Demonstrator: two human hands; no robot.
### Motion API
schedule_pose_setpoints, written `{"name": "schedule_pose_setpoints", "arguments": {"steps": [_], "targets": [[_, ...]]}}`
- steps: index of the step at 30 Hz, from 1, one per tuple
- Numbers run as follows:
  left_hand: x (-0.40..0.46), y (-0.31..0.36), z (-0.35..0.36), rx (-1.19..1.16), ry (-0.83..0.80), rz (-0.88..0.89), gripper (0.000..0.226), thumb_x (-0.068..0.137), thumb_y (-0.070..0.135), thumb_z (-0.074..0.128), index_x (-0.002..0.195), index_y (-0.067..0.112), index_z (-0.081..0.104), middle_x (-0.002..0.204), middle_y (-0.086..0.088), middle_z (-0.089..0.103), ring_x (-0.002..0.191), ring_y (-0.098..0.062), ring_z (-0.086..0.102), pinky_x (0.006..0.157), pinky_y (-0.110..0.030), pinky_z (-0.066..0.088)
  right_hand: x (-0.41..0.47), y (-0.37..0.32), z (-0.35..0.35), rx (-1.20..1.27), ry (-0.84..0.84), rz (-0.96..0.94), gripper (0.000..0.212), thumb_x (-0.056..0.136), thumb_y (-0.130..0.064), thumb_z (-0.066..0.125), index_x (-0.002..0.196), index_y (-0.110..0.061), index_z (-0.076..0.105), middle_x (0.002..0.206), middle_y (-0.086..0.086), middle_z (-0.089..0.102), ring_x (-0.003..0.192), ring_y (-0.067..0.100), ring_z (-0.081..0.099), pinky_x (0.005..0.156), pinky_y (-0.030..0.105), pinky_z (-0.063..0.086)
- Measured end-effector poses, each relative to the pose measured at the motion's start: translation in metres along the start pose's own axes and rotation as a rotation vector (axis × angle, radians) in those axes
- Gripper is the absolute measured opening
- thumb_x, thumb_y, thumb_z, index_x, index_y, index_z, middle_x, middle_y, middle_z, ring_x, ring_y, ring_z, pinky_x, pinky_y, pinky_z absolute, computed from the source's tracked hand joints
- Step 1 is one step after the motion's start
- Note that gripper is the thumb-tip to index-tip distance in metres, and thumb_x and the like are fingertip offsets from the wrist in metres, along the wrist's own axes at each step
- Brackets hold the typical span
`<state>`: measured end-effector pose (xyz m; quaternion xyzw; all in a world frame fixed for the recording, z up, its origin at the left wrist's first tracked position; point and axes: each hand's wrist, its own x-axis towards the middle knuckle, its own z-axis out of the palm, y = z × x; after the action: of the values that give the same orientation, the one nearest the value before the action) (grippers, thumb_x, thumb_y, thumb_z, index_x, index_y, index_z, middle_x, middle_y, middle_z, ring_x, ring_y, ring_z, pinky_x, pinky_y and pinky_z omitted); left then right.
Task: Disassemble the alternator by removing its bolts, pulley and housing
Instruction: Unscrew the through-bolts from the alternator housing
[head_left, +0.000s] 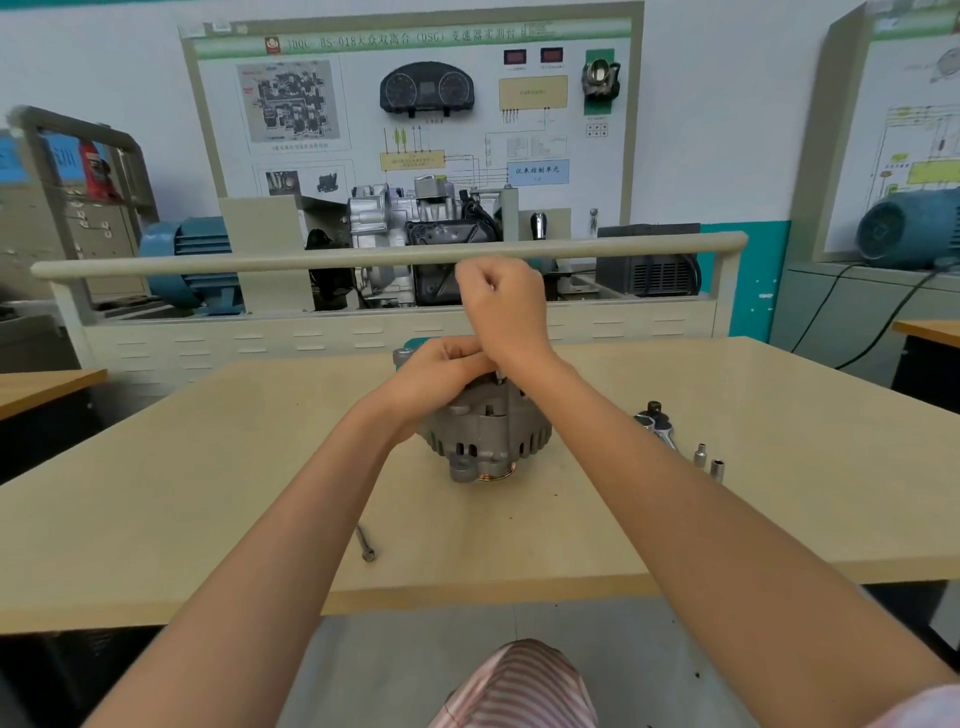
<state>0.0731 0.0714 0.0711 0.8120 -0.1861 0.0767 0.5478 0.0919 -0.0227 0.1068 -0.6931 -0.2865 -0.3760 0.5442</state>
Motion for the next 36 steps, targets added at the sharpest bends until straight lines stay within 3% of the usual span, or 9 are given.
{"name": "schedule_pose_setpoints", "arguments": {"steps": [6,12,14,16,19,21,26,31,36], "targets": [[0.005,0.010,-0.004,0.073,-0.033,0.010,0.013,0.090,0.024,0.063,0.090,0.022,0.075,0.089,0.007,0.075,0.087,-0.007,0.068,0.081,-0.019,0.052,0.016,0.000,-0.011,0.596,-0.071,0.357,0.050,0.093,-0.013,0.034,0.044,-0.017,0.028,0.044,0.005,0.026,0.042,0.013,0.035,0.058,0.022,0.039],[-0.001,0.000,0.009,-0.014,0.134,0.076,0.012,0.089,0.020,0.063,0.085,0.024,0.074,0.073,0.012,0.073,0.068,0.004,0.066,0.056,-0.008,0.045,0.017,0.001,-0.008,0.671,-0.043,0.425,0.056,0.095,-0.013,0.032,0.038,-0.014,0.032,0.038,0.001,0.033,0.045,0.015,0.039,0.060,0.021,0.048],[-0.003,0.001,0.012,-0.024,0.158,0.100,0.016,0.090,0.017,0.062,0.082,0.027,0.072,0.071,0.014,0.072,0.067,0.004,0.066,0.054,-0.008,0.045,0.010,-0.001,-0.006,0.544,0.025,0.364,0.052,0.094,-0.011,0.035,0.043,-0.014,0.035,0.041,0.000,0.036,0.046,0.013,0.039,0.058,0.024,0.044],[-0.003,-0.001,0.013,0.007,0.189,0.094,0.026,0.090,0.009,0.059,0.072,0.026,0.069,0.059,0.015,0.068,0.056,0.005,0.062,0.048,-0.010,0.042,0.000,-0.001,-0.002,0.200,0.082,0.155,0.045,0.093,-0.011,0.040,0.047,-0.014,0.037,0.048,-0.002,0.037,0.051,0.012,0.037,0.058,0.028,0.035],[-0.001,-0.005,0.012,0.062,0.265,0.064,0.032,0.087,-0.005,0.052,0.064,0.017,0.057,0.052,0.006,0.056,0.045,0.000,0.047,0.047,-0.020,0.037,-0.019,0.006,0.005,-0.621,0.146,-0.131,0.019,0.085,-0.021,0.047,0.072,-0.011,0.056,0.075,0.002,0.050,0.075,0.018,0.044,0.081,0.032,0.034],[0.000,-0.005,0.014,0.079,0.289,0.078,0.031,0.086,-0.007,0.049,0.069,0.018,0.056,0.060,0.002,0.055,0.047,0.002,0.046,0.045,-0.015,0.038,-0.028,0.008,0.007,-0.848,0.196,-0.125,0.024,0.082,-0.028,0.046,0.087,-0.010,0.061,0.091,0.006,0.054,0.087,0.024,0.046,0.092,0.035,0.029],[0.002,-0.007,0.017,0.096,0.286,0.101,0.032,0.086,-0.001,0.051,0.063,0.021,0.058,0.045,0.013,0.056,0.051,-0.002,0.049,0.048,-0.017,0.038,-0.021,0.006,-0.003,-0.607,0.168,-0.081,0.018,0.084,-0.027,0.049,0.083,-0.011,0.058,0.090,0.003,0.052,0.089,0.022,0.045,0.091,0.032,0.028],[-0.001,-0.006,0.017,0.027,0.227,0.144,0.035,0.090,0.008,0.056,0.064,0.030,0.065,0.060,0.018,0.067,0.060,0.008,0.060,0.050,-0.007,0.042,-0.009,0.006,-0.009,-0.291,0.057,-0.087,0.026,0.086,-0.022,0.047,0.062,-0.012,0.045,0.065,-0.006,0.040,0.072,0.017,0.040,0.079,0.033,0.033],[-0.005,-0.006,0.017,-0.034,0.221,0.132,0.033,0.092,0.004,0.053,0.068,0.025,0.063,0.055,0.017,0.065,0.054,0.008,0.060,0.046,-0.006,0.040,-0.008,-0.005,0.003,-0.063,-0.004,-0.071,0.035,0.076,-0.020,0.041,0.044,-0.022,0.027,0.049,-0.008,0.031,0.057,0.013,0.033,0.067,0.027,0.026]]}}
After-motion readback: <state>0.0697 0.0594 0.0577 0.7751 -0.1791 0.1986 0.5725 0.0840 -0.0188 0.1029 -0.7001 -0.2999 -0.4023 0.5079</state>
